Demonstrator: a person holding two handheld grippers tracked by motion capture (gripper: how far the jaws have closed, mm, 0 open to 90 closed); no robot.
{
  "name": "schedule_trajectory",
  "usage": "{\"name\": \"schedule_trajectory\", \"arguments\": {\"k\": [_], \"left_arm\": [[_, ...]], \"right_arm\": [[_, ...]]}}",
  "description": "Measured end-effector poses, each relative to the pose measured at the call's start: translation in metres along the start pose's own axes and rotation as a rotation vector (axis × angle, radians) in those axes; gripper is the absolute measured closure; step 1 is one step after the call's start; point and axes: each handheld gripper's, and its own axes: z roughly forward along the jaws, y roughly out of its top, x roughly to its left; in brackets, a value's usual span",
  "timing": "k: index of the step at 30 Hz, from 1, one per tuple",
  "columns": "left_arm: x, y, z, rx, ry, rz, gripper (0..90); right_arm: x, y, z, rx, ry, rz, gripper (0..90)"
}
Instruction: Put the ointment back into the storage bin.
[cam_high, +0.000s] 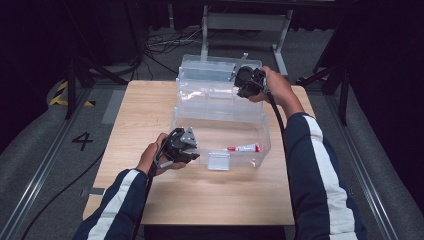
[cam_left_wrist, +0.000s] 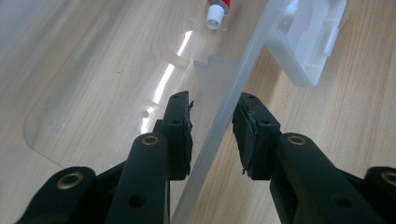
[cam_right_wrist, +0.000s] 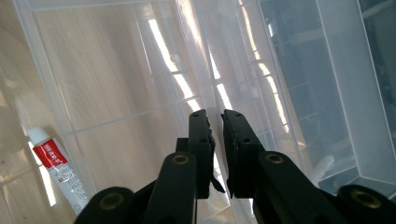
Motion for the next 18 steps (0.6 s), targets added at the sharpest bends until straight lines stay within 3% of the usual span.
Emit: {"name": "schedule_trajectory", "arguments": {"k": [18], "left_arm": [[-0.0015, 0.0012, 0.0007, 0.013, 0.01, -0.009, 65.6]], "right_arm": [[0.0098, 0.0039, -0.0068, -0.007, -0.008, -0.01, 83.9]]}}
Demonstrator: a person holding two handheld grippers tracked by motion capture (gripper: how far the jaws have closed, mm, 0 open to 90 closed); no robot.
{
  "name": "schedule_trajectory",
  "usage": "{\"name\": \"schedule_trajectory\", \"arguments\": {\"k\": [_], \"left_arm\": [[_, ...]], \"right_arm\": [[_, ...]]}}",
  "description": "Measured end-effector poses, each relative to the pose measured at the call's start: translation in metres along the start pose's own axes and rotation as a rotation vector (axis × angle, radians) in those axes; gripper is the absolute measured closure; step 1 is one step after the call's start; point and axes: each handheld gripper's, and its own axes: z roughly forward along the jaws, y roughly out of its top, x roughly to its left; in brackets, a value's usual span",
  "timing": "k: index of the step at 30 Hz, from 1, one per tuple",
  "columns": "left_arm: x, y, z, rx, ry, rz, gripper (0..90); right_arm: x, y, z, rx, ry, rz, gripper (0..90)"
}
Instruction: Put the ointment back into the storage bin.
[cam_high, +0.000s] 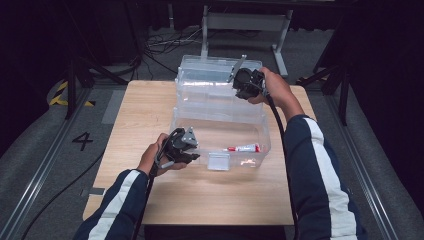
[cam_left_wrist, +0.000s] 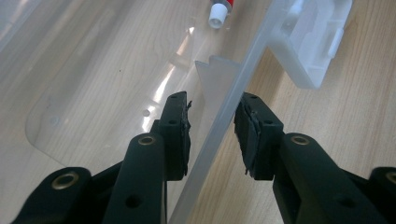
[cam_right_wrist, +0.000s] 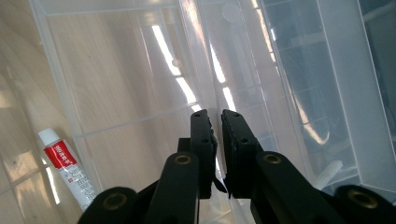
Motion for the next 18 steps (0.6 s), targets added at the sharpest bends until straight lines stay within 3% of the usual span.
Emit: {"name": "schedule_trajectory", "arguments": {"k": [18], "left_arm": [[-0.002, 0.001, 0.001, 0.001, 0.01, -0.003, 64.3]], "right_arm": [[0.014, 0.0, -0.01, -0.012, -0.017, -0.043, 84.4]]}}
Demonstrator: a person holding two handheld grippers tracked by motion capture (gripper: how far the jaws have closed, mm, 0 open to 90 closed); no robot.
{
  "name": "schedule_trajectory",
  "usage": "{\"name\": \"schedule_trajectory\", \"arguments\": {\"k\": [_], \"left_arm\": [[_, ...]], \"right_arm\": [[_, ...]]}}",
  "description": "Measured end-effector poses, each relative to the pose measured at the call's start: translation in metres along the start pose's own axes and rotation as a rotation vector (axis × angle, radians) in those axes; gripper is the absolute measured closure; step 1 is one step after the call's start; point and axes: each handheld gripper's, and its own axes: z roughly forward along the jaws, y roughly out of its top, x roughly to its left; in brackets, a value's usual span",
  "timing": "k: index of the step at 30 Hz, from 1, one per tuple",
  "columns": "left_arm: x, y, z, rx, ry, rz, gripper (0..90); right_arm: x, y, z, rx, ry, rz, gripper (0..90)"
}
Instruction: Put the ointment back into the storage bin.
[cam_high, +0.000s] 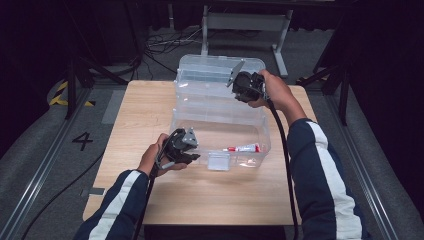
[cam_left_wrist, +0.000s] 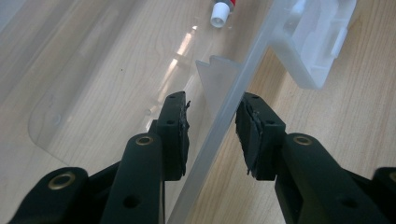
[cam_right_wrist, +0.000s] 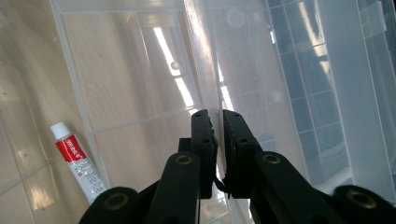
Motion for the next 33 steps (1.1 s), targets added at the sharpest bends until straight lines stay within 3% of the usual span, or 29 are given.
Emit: {"name": "schedule_trajectory", "arguments": {"k": [9, 21, 26, 33], "left_arm": [[-0.001, 0.0, 0.0, 0.0, 0.012, 0.002, 63.3], [-0.002, 0.0, 0.001, 0.003, 0.02, 0.007, 62.5], [-0.003, 0.0, 0.001, -0.002, 0.028, 0.009, 62.1], [-0.004, -0.001, 0.001, -0.008, 0.042, 0.011, 61.3]], "right_arm": [[0.01, -0.003, -0.008, -0.008, 0.0, -0.001, 84.4], [0.023, -0.01, -0.014, -0.067, 0.002, 0.008, 83.4], [0.032, -0.012, -0.016, -0.067, -0.031, -0.012, 81.3], [0.041, -0.018, -0.021, -0.101, -0.023, -0.022, 81.3]]}}
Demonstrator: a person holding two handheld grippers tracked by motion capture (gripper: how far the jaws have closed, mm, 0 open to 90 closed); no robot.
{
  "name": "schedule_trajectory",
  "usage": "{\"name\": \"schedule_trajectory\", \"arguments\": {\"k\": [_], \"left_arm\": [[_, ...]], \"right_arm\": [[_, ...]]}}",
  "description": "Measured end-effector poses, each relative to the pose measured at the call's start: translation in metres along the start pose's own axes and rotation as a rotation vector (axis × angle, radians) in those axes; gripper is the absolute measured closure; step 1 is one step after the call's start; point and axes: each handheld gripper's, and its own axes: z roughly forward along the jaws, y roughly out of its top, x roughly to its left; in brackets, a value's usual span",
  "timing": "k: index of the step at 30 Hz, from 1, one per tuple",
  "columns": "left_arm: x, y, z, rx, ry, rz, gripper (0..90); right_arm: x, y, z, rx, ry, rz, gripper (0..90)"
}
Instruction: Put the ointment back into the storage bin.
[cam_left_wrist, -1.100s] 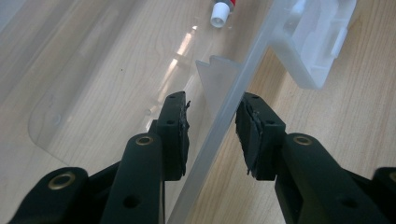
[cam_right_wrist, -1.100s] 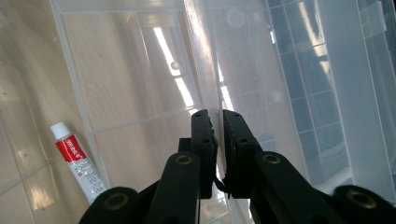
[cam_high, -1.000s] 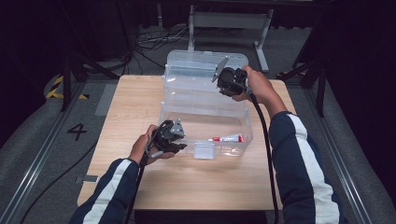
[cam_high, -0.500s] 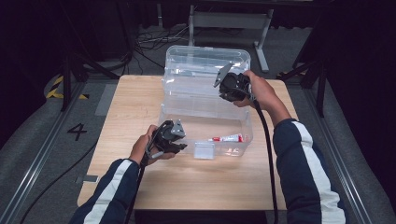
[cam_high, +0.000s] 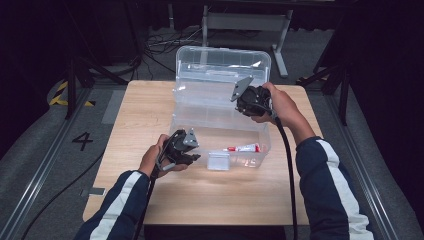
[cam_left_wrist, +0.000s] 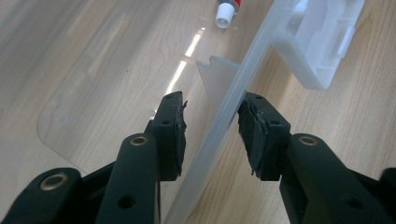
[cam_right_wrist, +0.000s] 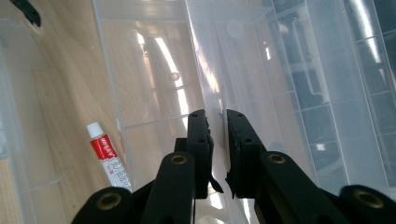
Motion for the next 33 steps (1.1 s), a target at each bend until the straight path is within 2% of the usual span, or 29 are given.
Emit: {"name": "schedule_trajectory", "arguments": {"k": [4, 11, 16, 19, 23, 25, 30, 32, 33], "left_arm": [[-0.001, -0.001, 0.0, -0.006, 0.011, 0.009, 60.8], [-0.002, -0.001, 0.0, -0.013, 0.017, 0.012, 60.1], [-0.004, -0.002, 0.001, -0.019, 0.037, 0.019, 58.3], [-0.005, -0.003, 0.001, -0.027, 0.048, 0.025, 57.7], [-0.005, -0.003, 0.001, -0.027, 0.049, 0.027, 57.3], [-0.005, -0.002, 0.001, -0.024, 0.048, 0.027, 57.4], [-0.005, -0.002, 0.001, -0.023, 0.047, 0.024, 57.4], [-0.005, -0.001, 0.0, -0.018, 0.05, 0.034, 57.7], [-0.006, 0.0, -0.001, -0.035, 0.048, 0.038, 59.2]], "right_arm": [[0.006, -0.006, -0.002, -0.03, -0.007, -0.001, 80.9], [0.014, -0.013, -0.004, -0.093, 0.009, 0.024, 80.2], [0.018, -0.018, -0.004, -0.132, 0.007, 0.038, 79.8], [0.021, -0.024, -0.003, -0.188, 0.009, 0.072, 79.0], [0.024, -0.032, -0.001, -0.254, 0.036, 0.112, 78.7], [0.025, -0.034, -0.001, -0.268, 0.046, 0.12, 78.6], [0.032, -0.037, -0.002, -0.277, 0.035, 0.121, 78.1], [0.034, -0.038, -0.002, -0.281, 0.035, 0.119, 77.6], [0.035, -0.039, -0.001, -0.286, 0.032, 0.114, 77.5]]}}
